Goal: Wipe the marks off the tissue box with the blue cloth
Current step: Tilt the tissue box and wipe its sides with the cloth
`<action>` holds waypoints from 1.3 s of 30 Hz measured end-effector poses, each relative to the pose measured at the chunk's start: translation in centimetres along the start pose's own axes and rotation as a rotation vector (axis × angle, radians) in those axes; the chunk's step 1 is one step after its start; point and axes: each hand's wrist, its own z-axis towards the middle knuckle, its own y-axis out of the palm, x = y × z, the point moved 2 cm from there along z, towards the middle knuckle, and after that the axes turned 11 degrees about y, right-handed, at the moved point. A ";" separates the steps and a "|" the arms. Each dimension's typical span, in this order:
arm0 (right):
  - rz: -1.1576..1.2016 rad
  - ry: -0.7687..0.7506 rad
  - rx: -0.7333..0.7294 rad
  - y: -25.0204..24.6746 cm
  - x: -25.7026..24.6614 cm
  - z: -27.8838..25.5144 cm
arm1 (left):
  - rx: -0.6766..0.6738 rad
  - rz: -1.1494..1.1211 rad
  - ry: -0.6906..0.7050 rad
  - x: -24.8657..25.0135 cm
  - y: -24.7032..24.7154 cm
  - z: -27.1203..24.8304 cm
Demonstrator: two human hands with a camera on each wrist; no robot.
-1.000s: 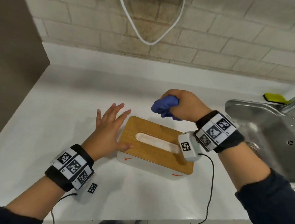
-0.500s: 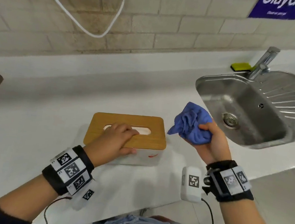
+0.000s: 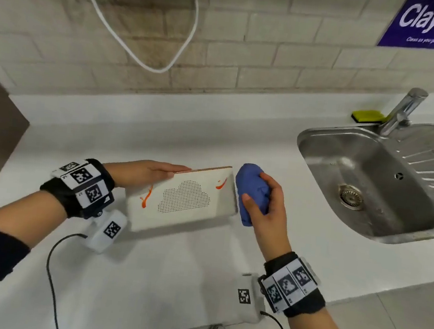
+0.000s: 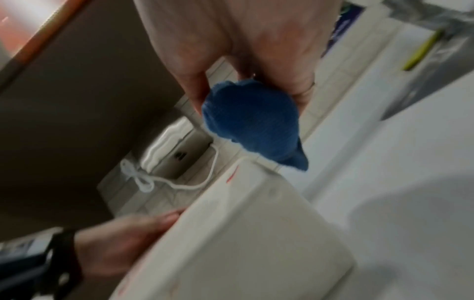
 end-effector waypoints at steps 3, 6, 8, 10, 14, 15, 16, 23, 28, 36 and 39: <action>-0.282 -0.211 0.067 2.1 -0.1 1.0 | -0.003 -0.025 -0.004 0.0 0.2 -0.2; -0.653 -0.322 0.061 3.8 0.9 1.2 | 0.033 -0.044 0.018 0.3 0.6 -0.1; -0.742 -0.343 0.027 4.4 1.6 1.1 | 0.059 -0.060 0.039 0.4 0.9 -0.2; -0.768 -0.359 -0.005 4.3 2.0 1.2 | 0.066 -0.066 0.062 0.4 1.3 -0.4; -0.817 -0.395 -0.070 3.7 1.7 1.2 | 0.089 -0.071 0.065 0.2 1.3 -0.5; -0.834 -0.417 -0.082 3.4 1.8 0.9 | 0.091 -0.071 0.063 0.2 1.3 -0.5; -0.845 -0.427 -0.101 3.1 1.9 0.7 | 0.094 -0.084 0.068 0.2 1.3 -0.5; -1.032 -0.309 -0.270 -1.6 1.5 -0.2 | 0.087 -0.152 0.061 0.7 1.7 -0.9; -0.467 -0.315 -0.312 0.6 -1.6 -1.7 | 0.115 -0.341 0.006 0.5 2.0 -0.9; -0.658 -0.476 -0.418 9.8 -0.6 -3.3 | 0.162 -0.565 -0.056 1.3 2.5 -1.0; -0.897 -0.525 -0.427 11.0 0.0 -3.3 | 0.140 -0.572 -0.069 1.5 2.6 -0.9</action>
